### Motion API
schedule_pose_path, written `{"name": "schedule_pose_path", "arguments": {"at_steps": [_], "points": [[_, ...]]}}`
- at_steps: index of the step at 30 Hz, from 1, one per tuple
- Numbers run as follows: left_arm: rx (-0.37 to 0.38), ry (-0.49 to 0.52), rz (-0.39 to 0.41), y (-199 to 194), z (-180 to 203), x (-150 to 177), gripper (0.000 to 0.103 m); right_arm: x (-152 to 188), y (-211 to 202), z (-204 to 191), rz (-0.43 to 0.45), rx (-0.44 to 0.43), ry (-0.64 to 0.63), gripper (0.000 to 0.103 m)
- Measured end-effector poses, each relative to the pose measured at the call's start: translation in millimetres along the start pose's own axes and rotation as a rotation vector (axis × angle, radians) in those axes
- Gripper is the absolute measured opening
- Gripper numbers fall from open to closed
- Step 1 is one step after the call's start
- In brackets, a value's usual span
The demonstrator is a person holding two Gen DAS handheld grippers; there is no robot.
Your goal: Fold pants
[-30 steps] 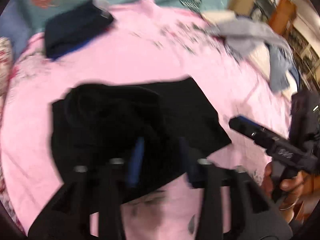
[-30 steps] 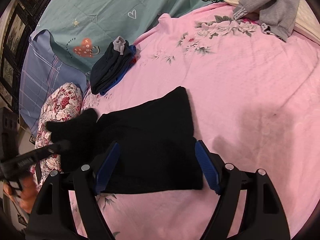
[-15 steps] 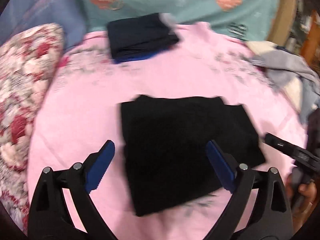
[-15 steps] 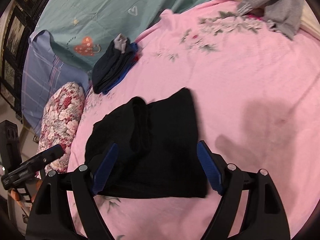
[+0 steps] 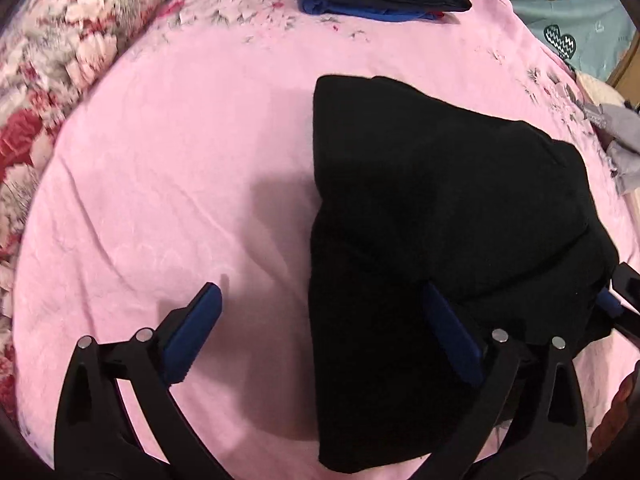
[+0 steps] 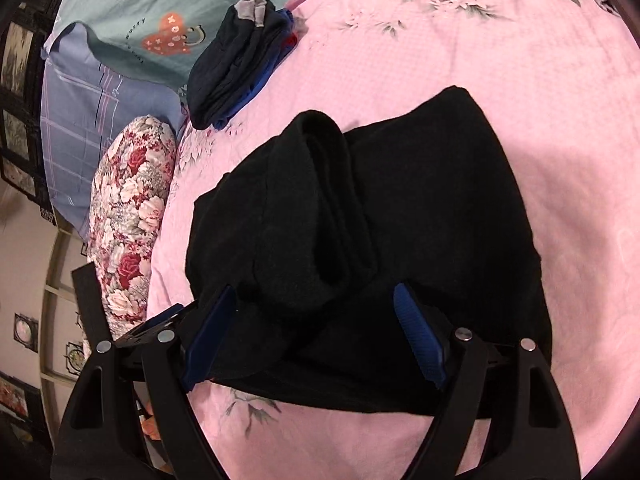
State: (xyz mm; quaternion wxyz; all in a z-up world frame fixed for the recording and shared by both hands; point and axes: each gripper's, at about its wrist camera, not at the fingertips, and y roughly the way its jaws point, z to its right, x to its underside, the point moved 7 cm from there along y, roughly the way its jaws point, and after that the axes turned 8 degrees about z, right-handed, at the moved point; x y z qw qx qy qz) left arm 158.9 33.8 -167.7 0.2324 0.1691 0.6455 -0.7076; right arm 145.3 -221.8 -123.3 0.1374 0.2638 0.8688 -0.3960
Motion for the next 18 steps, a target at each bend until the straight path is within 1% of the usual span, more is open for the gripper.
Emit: {"name": "schedule_pose_path", "arguments": {"at_steps": [1, 2, 4, 6, 9, 11, 12, 13, 14, 15, 16, 17, 18], "points": [[0.028, -0.029, -0.018, 2, -4, 2, 0.101, 0, -3, 1, 0.007, -0.010, 0.019, 0.082], [0.036, -0.030, -0.018, 3, -5, 0, 0.101, -1, -6, 1, 0.013, -0.023, 0.034, 0.082], [0.040, 0.001, -0.006, 3, -3, -1, 0.101, -1, -7, 0, 0.016, -0.040, 0.058, 0.082], [0.043, 0.011, -0.002, 3, -4, -1, 0.101, -3, -3, -8, 0.023, -0.067, 0.056, 0.082], [0.059, 0.007, -0.017, 3, -4, 0, 0.101, -2, 18, -14, -0.014, -0.046, 0.073, 0.082], [0.066, 0.009, -0.021, 3, -5, 0, 0.101, -4, 29, -16, -0.015, -0.008, 0.088, 0.084], [0.067, 0.010, -0.020, 2, -5, 0, 0.101, -7, 32, -19, -0.006, -0.002, 0.099, 0.094], [0.067, 0.012, -0.019, 2, -5, 0, 0.101, -9, 34, -24, -0.002, -0.017, 0.107, 0.096], [0.065, 0.010, -0.019, 2, -5, 0, 0.101, -12, 36, -26, 0.012, -0.016, 0.109, 0.096], [0.063, 0.009, -0.021, 2, -5, 0, 0.101, -14, 36, -31, 0.031, -0.006, 0.091, 0.085], [0.061, 0.006, -0.026, 1, -5, 0, 0.101, -16, 35, -35, 0.051, 0.007, 0.067, 0.054], [0.060, 0.004, -0.030, 0, -5, 0, 0.101, -17, 34, -38, 0.060, 0.016, 0.055, 0.044], [0.059, 0.006, -0.034, -1, -5, -2, 0.101, -17, 32, -44, 0.056, -0.009, 0.058, 0.040]]}}
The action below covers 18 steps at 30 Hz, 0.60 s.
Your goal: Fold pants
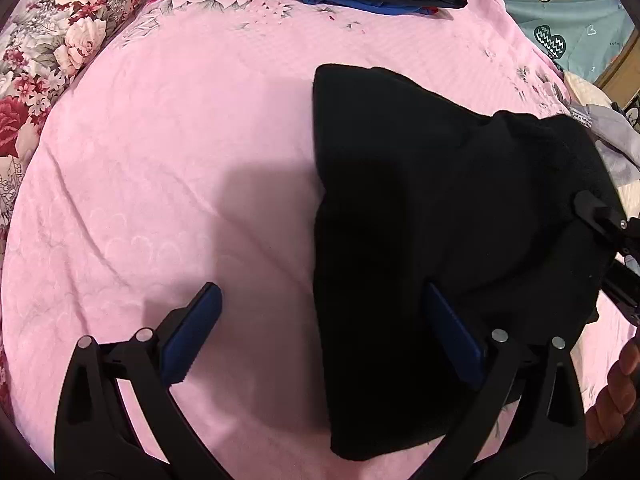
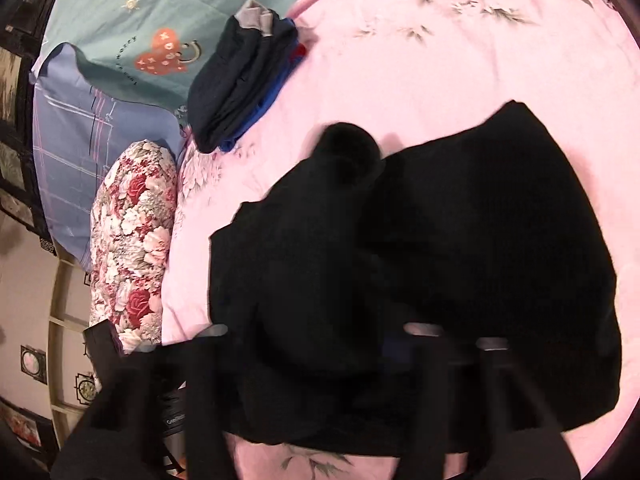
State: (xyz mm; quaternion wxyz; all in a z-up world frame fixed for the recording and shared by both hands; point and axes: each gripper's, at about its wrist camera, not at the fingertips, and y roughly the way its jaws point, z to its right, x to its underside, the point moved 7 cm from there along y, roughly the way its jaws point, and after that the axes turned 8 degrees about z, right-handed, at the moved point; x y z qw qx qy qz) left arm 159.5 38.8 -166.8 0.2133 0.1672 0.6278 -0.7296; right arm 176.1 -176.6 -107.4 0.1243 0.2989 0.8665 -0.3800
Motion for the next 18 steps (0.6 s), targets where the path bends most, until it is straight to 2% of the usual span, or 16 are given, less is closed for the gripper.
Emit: {"name": "schedule_pose_path", "arguments": {"at_steps": [3, 5, 7, 9, 11, 14, 17, 18], "points": [[-0.016, 0.007, -0.013, -5, 0, -2, 0.101, -4, -9, -16, 0.050, 0.007, -0.077, 0.030], [-0.022, 0.003, -0.008, -13, -1, -6, 0.100, -6, -11, -27, 0.045, -0.042, -0.094, 0.022], [-0.019, -0.007, 0.042, -29, 1, -15, 0.100, -13, -25, -40, 0.073, -0.110, -0.113, 0.020], [-0.031, 0.029, 0.121, -49, 10, -26, 0.100, -20, -53, -54, 0.145, -0.162, -0.169, 0.020], [-0.036, 0.086, 0.144, -55, 24, -31, 0.100, -26, -80, -54, 0.218, -0.166, -0.203, 0.020], [-0.044, 0.126, 0.118, -39, 45, -31, 0.100, -31, -104, -20, 0.255, -0.127, -0.152, 0.020], [-0.116, 0.192, 0.062, -4, 60, -20, 0.101, -24, -94, 44, 0.192, -0.020, -0.025, 0.023], [-0.133, 0.194, 0.070, 1, 60, -18, 0.101, -18, -82, 71, 0.141, 0.041, 0.016, 0.028]]}}
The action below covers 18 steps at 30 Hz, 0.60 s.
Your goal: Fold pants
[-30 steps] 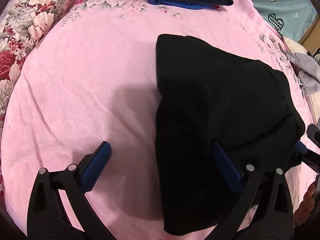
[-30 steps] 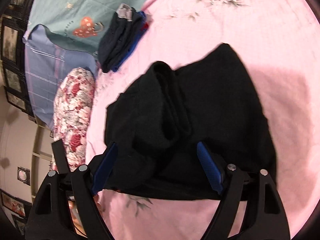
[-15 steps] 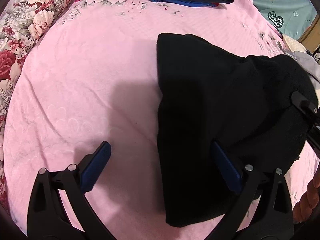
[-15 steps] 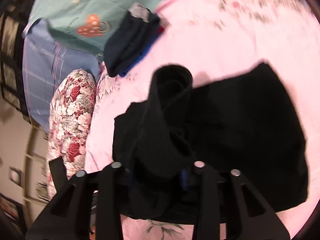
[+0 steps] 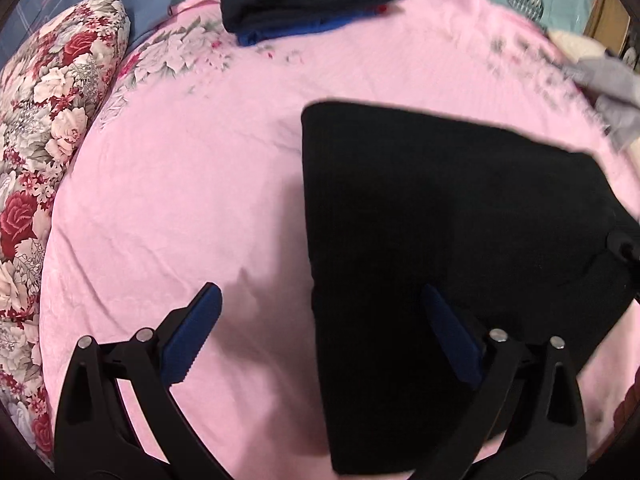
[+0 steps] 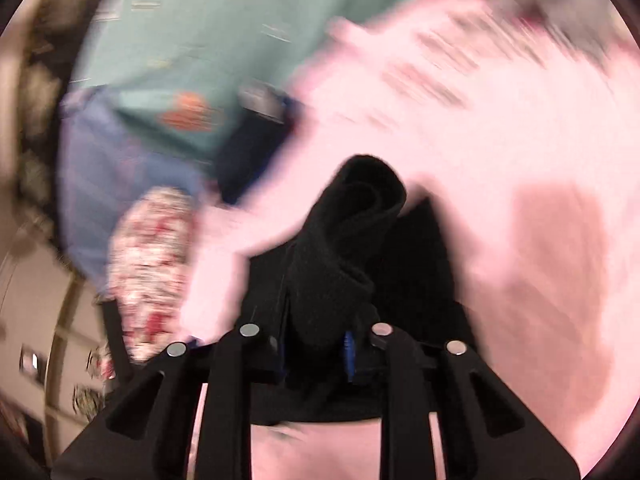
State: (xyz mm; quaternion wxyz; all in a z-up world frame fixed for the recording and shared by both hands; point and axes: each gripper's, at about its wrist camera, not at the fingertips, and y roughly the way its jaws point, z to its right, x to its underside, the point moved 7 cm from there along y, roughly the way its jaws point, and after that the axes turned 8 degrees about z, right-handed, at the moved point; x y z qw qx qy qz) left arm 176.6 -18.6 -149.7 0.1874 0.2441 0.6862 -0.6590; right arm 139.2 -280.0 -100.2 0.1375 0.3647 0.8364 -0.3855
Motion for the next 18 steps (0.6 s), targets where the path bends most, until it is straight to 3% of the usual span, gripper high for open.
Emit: {"name": "schedule_pose_path", "arguments": {"at_steps": [1, 2, 4, 8, 11, 14, 18], "points": [[-0.010, -0.003, 0.013, -1, 0, 0, 0.101, 7, 10, 21, -0.046, 0.062, 0.019, 0.036], [-0.007, 0.002, 0.014, -4, 0, -1, 0.101, 13, 16, 36, -0.087, 0.089, 0.040, 0.037], [0.014, 0.010, 0.010, -13, -3, -3, 0.101, 12, 9, 38, -0.093, 0.034, 0.035, 0.038], [0.036, -0.038, 0.018, -22, -15, -11, 0.101, -16, -19, 14, 0.043, 0.140, -0.183, 0.048], [0.030, -0.059, 0.024, -22, -17, -18, 0.101, -33, -21, -9, 0.123, 0.154, -0.307, 0.048], [0.064, -0.089, -0.006, -12, -13, -20, 0.101, -32, 10, -37, 0.045, 0.052, -0.359, 0.032], [0.057, -0.100, -0.021, 1, -9, -22, 0.101, -29, 55, -35, -0.045, 0.145, -0.417, 0.030]]}}
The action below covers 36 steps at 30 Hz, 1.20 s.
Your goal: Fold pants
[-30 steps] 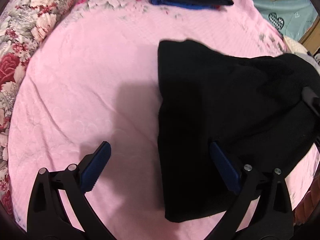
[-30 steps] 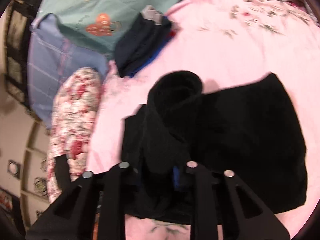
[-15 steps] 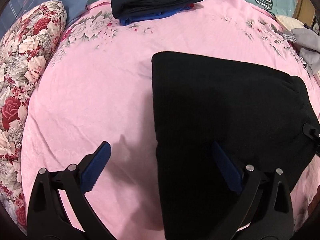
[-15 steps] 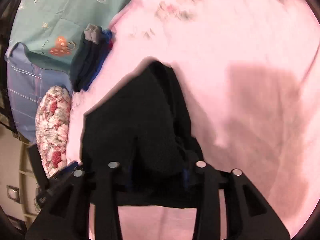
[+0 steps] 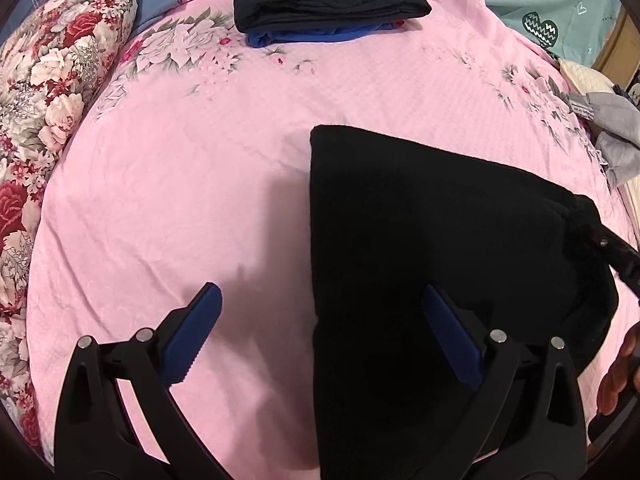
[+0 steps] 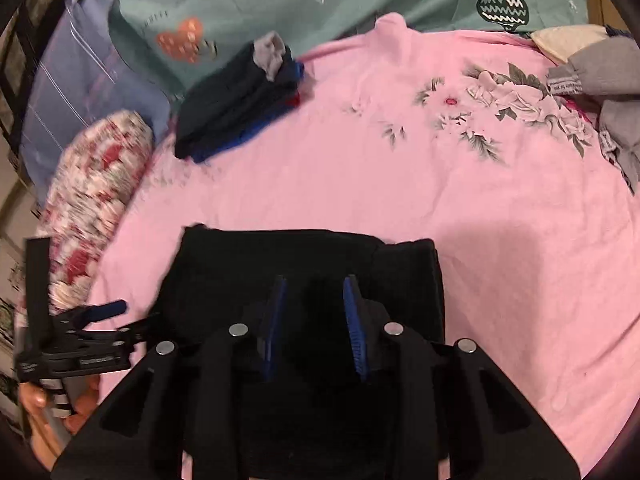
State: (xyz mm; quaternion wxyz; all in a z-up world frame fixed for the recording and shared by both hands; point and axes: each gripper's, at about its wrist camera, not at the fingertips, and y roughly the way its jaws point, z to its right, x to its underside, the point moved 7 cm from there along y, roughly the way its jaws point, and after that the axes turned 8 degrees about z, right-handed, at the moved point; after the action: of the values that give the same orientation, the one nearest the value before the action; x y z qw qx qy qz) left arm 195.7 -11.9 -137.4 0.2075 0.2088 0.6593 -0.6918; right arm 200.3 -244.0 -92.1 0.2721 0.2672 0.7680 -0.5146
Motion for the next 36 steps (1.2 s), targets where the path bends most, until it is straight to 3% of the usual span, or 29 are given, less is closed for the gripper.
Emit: {"name": "schedule_pose_path", "arguments": {"at_steps": [3, 7, 10, 14, 17, 21, 24, 28, 32, 36], "points": [[0.000, -0.006, -0.007, 9, -1, -3, 0.101, 2, 20, 13, -0.040, 0.049, 0.008, 0.030], [0.028, -0.034, -0.020, 20, -7, -4, 0.101, -1, 29, 13, -0.051, 0.038, 0.032, 0.030], [0.020, -0.032, -0.001, 14, -11, -2, 0.101, 4, 9, 3, -0.037, -0.013, 0.063, 0.037], [0.016, -0.030, -0.002, 7, -14, 5, 0.101, 12, -33, -9, 0.019, -0.039, 0.010, 0.040], [0.023, -0.035, -0.003, 5, -16, 12, 0.101, 33, -51, -15, -0.003, -0.070, -0.010, 0.040], [0.027, -0.047, -0.015, 5, -20, 21, 0.101, 75, -41, -11, -0.101, -0.013, -0.079, 0.041], [0.029, -0.041, -0.004, -8, -23, 24, 0.101, 77, -50, -17, -0.072, 0.013, -0.112, 0.041], [0.072, -0.038, 0.015, -26, -25, 37, 0.101, 81, -69, -31, -0.039, -0.054, -0.117, 0.055], [0.077, -0.022, -0.053, -6, -20, 61, 0.101, 103, -53, -18, -0.118, 0.031, -0.131, 0.057], [0.094, -0.048, -0.070, -13, -23, 61, 0.101, 102, -60, -14, -0.098, 0.009, -0.086, 0.057]]}}
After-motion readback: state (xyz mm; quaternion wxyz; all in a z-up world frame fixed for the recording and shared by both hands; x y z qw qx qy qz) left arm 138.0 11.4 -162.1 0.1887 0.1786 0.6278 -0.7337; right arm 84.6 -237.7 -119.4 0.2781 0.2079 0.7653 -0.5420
